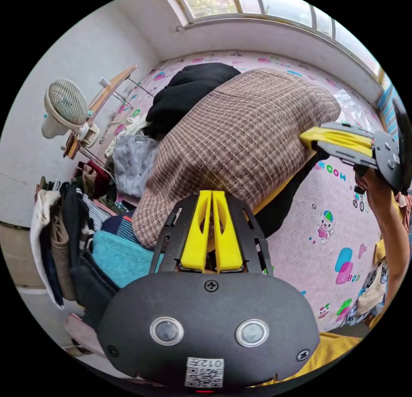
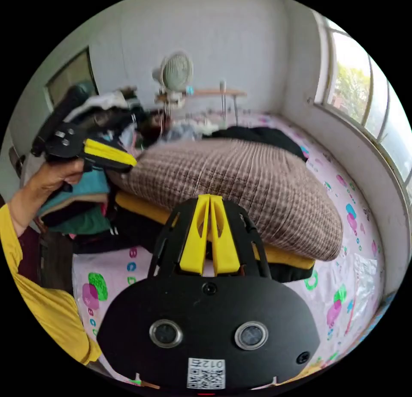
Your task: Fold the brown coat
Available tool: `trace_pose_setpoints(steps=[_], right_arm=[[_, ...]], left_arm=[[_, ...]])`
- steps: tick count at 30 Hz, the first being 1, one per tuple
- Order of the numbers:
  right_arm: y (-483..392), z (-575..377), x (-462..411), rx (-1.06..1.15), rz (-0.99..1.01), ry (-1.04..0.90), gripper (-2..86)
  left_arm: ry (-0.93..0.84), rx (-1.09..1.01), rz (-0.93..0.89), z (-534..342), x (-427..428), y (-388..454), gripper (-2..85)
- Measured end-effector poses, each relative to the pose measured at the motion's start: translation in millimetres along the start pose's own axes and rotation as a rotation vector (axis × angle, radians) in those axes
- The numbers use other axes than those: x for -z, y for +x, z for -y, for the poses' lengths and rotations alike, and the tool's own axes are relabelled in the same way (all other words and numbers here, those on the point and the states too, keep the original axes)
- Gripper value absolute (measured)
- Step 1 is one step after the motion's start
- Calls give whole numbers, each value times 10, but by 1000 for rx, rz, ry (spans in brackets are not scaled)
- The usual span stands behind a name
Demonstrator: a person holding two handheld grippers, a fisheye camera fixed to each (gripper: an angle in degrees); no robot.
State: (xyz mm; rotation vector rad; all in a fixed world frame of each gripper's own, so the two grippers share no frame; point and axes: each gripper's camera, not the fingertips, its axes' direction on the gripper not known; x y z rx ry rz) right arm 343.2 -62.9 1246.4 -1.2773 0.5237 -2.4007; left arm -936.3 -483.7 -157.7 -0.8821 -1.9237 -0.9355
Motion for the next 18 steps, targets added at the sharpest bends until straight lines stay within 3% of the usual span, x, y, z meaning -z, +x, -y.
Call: trace_pose_setpoints(steps=[1, 7, 10, 12, 14, 18], right_arm=[[-30, 48, -164, 5, -28, -73, 7], [5, 261, 375, -51, -87, 38, 7], [-53, 320, 641, -43, -27, 158, 7], [-12, 444, 499, -51, 2, 84, 8], [116, 629, 242, -97, 32, -126, 7], [272, 721, 646, -127, 24, -64, 7]], left_arm=[[-2, 16, 3, -76, -85, 53, 5], [219, 262, -29, -658, 324, -144, 6], [106, 352, -22, -779, -13, -297, 5], [18, 421, -151, -843, -364, -434, 5], [12, 506, -268, -1017, -554, -542, 5], [95, 514, -217, -1270, -427, -474, 5]])
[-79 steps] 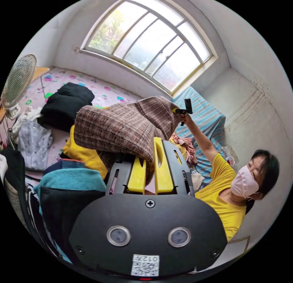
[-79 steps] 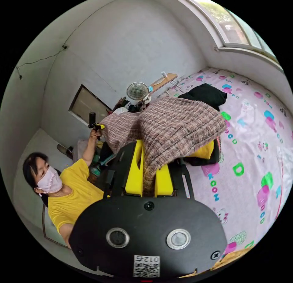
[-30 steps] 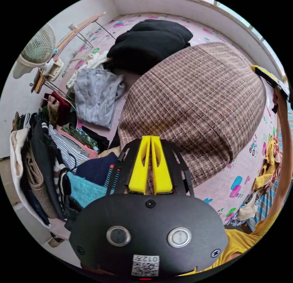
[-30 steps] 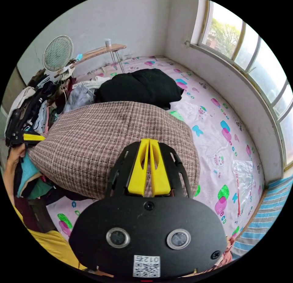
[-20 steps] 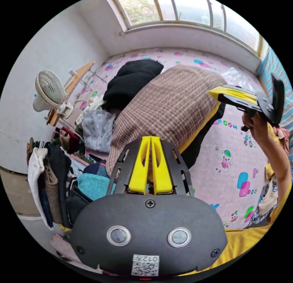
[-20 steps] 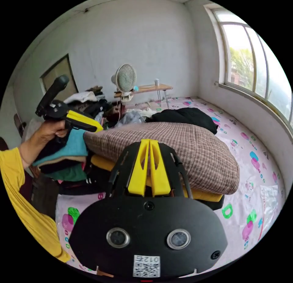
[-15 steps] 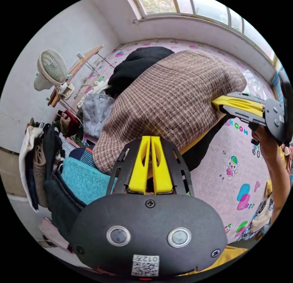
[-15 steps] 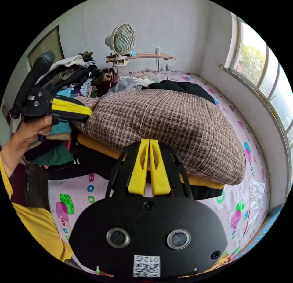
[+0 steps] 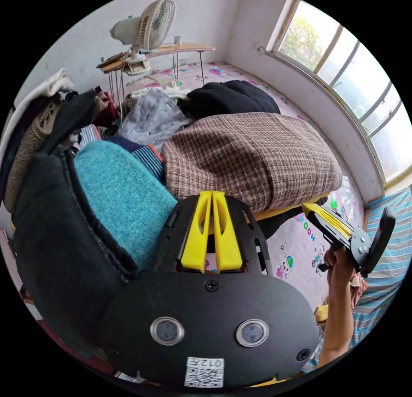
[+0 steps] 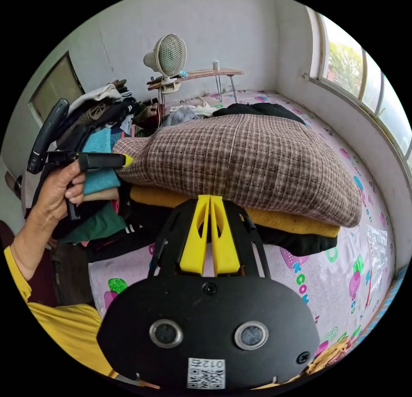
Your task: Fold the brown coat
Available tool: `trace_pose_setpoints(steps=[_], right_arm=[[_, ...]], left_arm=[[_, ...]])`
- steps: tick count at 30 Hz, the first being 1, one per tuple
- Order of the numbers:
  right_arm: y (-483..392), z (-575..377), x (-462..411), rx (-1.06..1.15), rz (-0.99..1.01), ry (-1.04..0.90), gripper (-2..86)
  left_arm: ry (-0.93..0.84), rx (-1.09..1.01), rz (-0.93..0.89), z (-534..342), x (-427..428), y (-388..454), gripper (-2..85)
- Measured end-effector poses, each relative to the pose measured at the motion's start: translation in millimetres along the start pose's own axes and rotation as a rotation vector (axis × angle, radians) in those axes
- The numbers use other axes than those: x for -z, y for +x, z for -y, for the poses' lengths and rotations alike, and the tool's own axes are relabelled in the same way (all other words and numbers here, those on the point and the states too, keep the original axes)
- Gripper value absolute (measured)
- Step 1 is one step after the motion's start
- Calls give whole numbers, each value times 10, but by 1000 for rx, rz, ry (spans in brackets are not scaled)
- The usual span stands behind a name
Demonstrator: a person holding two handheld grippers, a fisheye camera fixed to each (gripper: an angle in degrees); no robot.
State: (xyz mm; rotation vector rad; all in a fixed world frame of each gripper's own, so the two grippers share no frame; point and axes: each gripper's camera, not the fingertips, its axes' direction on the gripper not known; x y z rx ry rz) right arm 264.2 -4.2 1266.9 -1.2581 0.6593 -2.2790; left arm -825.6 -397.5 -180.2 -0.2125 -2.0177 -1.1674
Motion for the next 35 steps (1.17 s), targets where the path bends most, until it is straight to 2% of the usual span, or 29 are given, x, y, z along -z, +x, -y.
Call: trace_pose_setpoints(steps=[1, 4, 7, 12, 19, 21, 24, 26, 27, 29, 31, 35], right_arm=[[82, 4, 131, -15, 5, -7, 7], [333, -121, 501, -111, 16, 11, 6], [543, -308, 958, -182, 66, 33, 7], [793, -680, 1884, -253, 20, 79, 7], [992, -1434, 3402, -373, -68, 165, 7], [859, -1718, 3829, -372, -151, 210, 6], [466, -2346, 4489, -362, -397, 336, 5], [343, -3012, 4832, -543, -593, 453, 7], [374, -3189, 4898, -610, -605, 463, 8], [692, -3839, 5086, -843, -464, 346, 11], [867, -4321, 5293, -952, -400, 355, 13], [1382, -5221, 6026, -1174, -498, 407, 28]], left_arm=[[27, 4, 21, -80, -21, -16, 5], [-97, 8, -16, -154, -372, -86, 5], [-57, -8, -5, -308, -338, -65, 5], [25, -92, 9, -781, -328, 64, 6], [28, -422, -567, -1960, -399, 615, 5], [4, -518, -682, -2393, -445, 876, 5], [-84, -653, -892, -3155, -573, 1347, 5], [-202, -759, -1029, -3764, -713, 1787, 5], [-239, -787, -1047, -3915, -750, 1909, 5], [-400, -931, -1068, -4524, -877, 2431, 6], [-465, -1037, -1058, -4958, -913, 2778, 6], [-547, -1140, -1028, -5719, -1007, 3449, 6]])
